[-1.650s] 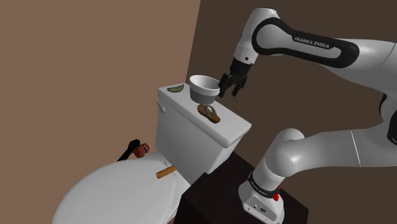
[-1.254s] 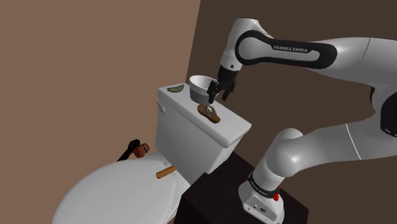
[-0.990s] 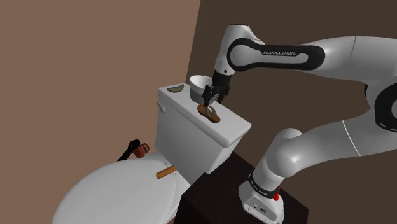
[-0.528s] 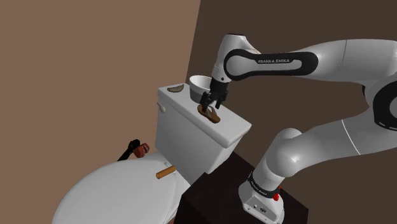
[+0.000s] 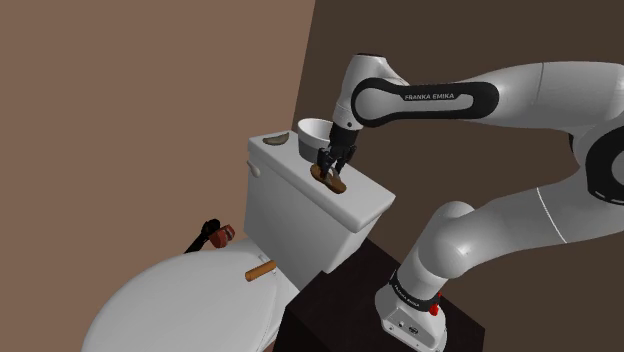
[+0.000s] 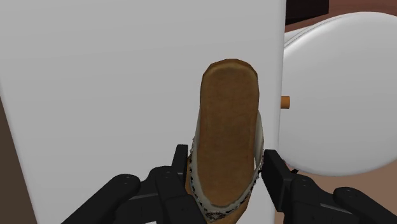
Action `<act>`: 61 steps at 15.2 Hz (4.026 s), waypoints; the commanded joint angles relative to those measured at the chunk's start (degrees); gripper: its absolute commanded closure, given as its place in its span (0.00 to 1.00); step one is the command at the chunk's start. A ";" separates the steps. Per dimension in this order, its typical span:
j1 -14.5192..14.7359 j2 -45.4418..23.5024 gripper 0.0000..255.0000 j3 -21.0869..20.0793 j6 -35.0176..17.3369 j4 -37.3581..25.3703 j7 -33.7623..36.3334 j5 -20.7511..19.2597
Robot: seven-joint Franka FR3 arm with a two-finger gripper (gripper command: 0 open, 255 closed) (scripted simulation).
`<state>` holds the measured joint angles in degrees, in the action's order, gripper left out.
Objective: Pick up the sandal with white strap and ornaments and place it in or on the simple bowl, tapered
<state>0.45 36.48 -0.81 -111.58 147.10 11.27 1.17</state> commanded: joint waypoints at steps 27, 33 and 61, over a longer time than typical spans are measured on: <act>-0.05 0.37 1.00 0.12 14.78 -14.41 0.16 -0.14; -0.06 -0.47 1.00 0.15 19.19 -19.67 0.21 -0.17; -3.30 -24.92 1.00 8.75 20.80 -45.69 -11.33 -1.97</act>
<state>-2.86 11.51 7.94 -90.06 100.68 -0.06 -0.80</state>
